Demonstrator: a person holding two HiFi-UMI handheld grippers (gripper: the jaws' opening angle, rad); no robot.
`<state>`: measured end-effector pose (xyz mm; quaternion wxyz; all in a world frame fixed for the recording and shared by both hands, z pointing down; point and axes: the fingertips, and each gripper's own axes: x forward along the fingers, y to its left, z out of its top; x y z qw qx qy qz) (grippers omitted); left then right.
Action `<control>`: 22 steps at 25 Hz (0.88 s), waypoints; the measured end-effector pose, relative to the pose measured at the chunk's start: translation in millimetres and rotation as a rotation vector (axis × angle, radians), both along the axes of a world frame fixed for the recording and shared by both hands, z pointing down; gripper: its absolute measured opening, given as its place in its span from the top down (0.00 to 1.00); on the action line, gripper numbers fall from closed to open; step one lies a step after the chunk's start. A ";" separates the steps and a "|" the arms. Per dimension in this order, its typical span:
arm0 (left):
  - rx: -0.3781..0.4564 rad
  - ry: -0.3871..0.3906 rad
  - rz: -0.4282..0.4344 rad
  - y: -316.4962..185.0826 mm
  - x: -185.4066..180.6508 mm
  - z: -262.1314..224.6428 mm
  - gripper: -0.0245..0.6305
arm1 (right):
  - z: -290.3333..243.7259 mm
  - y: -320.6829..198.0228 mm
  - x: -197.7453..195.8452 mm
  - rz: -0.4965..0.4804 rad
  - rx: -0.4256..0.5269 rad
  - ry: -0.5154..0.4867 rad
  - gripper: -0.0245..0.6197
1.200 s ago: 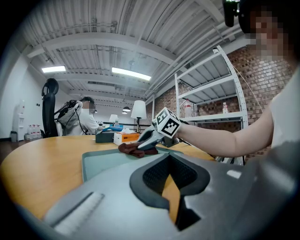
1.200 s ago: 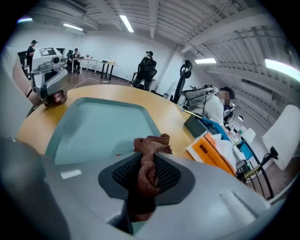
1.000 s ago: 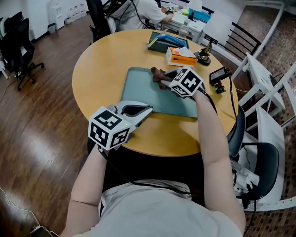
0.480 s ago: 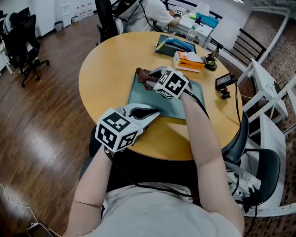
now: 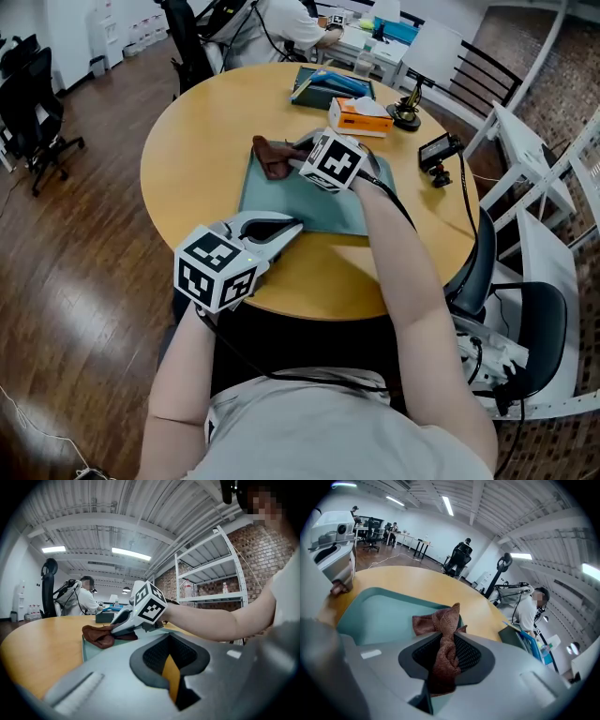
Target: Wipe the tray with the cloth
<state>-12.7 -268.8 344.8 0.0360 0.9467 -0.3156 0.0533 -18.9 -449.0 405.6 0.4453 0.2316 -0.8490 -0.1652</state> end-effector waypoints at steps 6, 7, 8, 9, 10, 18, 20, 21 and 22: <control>-0.001 0.003 -0.001 0.0 0.5 -0.2 0.96 | 5.7 -7.7 54.3 0.098 -0.016 0.005 0.84; -0.001 0.003 -0.001 -0.1 0.4 0.0 0.96 | 5.9 -9.3 63.9 0.117 -0.016 0.003 0.84; -0.001 0.004 -0.001 -0.4 0.5 0.2 0.96 | 5.9 -11.1 73.6 0.135 -0.015 0.002 0.84; 0.000 0.005 -0.001 -0.8 0.8 0.5 0.96 | 5.9 -12.8 83.3 0.154 -0.015 0.000 0.84; 0.000 0.005 -0.001 -1.0 1.1 0.7 0.96 | 5.8 -14.3 92.9 0.172 -0.016 -0.002 0.84; 0.000 0.001 -0.001 0.5 1.4 -1.8 0.96 | 0.6 -26.0 169.3 0.387 -0.013 -0.032 0.84; 0.000 0.001 -0.002 -0.4 1.7 -2.0 0.96 | 1.8 -28.4 181.0 0.415 0.000 -0.034 0.84; 0.000 0.001 -0.001 -0.6 2.0 -2.1 0.96 | 3.4 -28.2 184.0 0.418 0.001 -0.041 0.84; -0.001 0.002 0.000 -0.6 2.3 -2.1 0.96 | 5.0 -26.6 185.4 0.416 -0.002 -0.050 0.84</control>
